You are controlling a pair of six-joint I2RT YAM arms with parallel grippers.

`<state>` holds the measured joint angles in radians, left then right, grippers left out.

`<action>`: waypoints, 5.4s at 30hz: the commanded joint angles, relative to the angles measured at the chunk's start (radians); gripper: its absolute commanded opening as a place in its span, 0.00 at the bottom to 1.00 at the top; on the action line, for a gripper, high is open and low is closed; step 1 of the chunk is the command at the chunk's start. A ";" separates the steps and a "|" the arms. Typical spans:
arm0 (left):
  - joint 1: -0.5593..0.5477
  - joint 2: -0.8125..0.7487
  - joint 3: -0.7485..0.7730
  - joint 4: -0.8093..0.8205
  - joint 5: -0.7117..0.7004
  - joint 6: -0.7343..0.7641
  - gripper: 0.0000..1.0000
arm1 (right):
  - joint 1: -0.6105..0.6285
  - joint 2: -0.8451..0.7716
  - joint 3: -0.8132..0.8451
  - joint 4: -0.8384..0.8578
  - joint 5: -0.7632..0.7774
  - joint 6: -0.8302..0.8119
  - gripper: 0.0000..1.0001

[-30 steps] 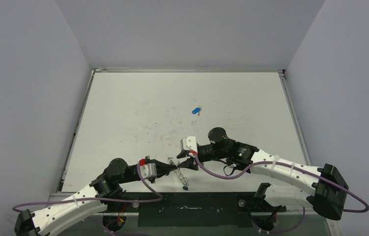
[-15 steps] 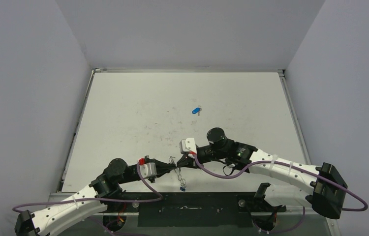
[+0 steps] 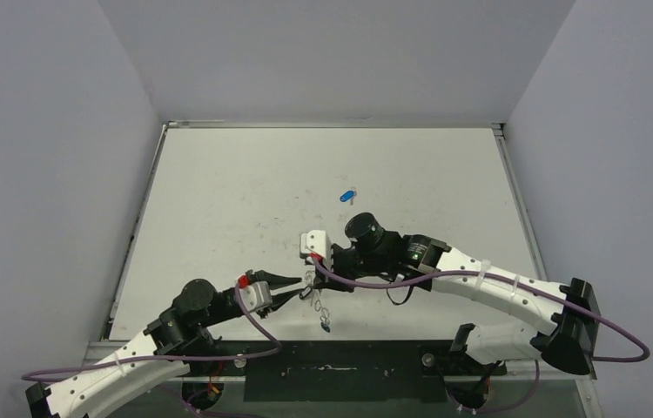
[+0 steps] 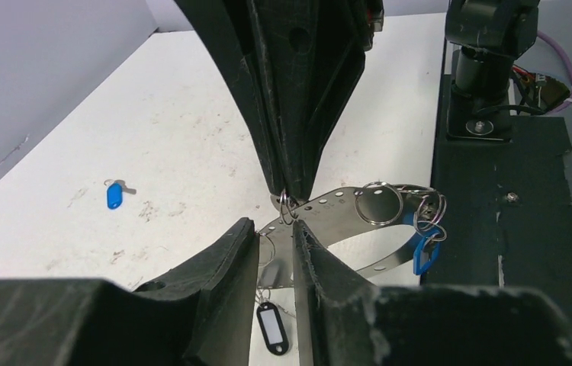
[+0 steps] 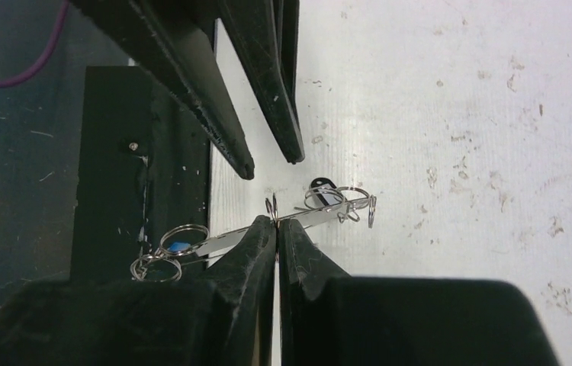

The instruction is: Put the keys on the keyring

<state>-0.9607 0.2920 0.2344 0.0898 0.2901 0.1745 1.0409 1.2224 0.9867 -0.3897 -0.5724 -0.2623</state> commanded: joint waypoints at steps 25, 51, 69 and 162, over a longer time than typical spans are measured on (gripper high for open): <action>-0.001 0.249 0.122 -0.044 0.058 0.029 0.29 | 0.143 0.270 0.366 -0.339 0.278 0.116 0.00; -0.002 0.310 0.112 -0.058 0.069 0.069 0.11 | 0.143 0.240 0.357 -0.314 0.250 0.118 0.00; -0.002 0.312 0.094 -0.025 0.060 0.063 0.00 | 0.142 0.246 0.350 -0.313 0.233 0.115 0.00; -0.005 0.122 -0.026 0.127 0.112 0.017 0.00 | 0.052 -0.035 -0.185 0.363 -0.009 0.113 0.42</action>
<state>-0.9615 0.4114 0.2020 0.1181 0.4007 0.2123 1.0744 1.1728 0.7700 -0.1234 -0.5827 -0.1658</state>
